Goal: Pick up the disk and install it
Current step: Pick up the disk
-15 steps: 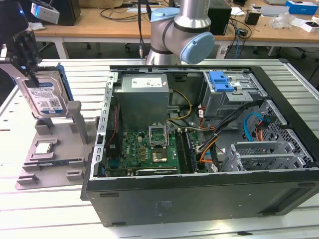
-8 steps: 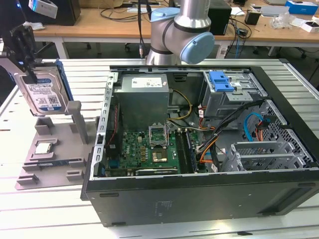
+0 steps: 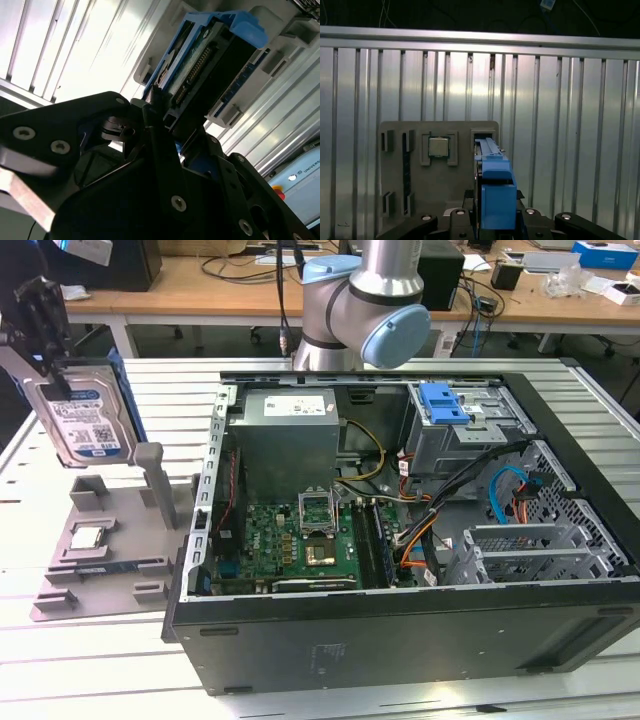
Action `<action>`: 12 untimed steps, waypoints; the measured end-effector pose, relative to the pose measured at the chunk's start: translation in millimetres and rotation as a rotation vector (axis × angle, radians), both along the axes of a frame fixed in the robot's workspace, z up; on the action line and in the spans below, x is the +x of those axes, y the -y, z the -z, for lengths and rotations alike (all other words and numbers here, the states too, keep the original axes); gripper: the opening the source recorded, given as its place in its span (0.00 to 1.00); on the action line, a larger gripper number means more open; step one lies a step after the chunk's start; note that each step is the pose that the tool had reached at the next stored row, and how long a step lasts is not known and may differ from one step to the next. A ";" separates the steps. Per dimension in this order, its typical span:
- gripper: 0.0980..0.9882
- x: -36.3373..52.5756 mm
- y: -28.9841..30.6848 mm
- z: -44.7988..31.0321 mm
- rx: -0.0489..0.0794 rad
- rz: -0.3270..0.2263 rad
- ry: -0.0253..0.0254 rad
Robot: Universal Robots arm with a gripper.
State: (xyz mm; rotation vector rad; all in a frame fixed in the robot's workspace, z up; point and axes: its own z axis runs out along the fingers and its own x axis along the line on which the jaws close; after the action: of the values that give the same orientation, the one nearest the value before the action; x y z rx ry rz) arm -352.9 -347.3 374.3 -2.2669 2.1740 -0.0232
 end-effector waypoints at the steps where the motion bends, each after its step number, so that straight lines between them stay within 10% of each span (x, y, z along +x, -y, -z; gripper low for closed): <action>1: 0.30 0.0 0.0 -0.9 0.000 0.000 0.0000; 12: 0.30 0.0 0.0 -16.0 0.000 0.000 0.0000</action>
State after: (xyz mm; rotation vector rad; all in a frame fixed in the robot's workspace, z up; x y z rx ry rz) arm -352.9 -347.2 390.3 -2.2668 2.1742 -0.0232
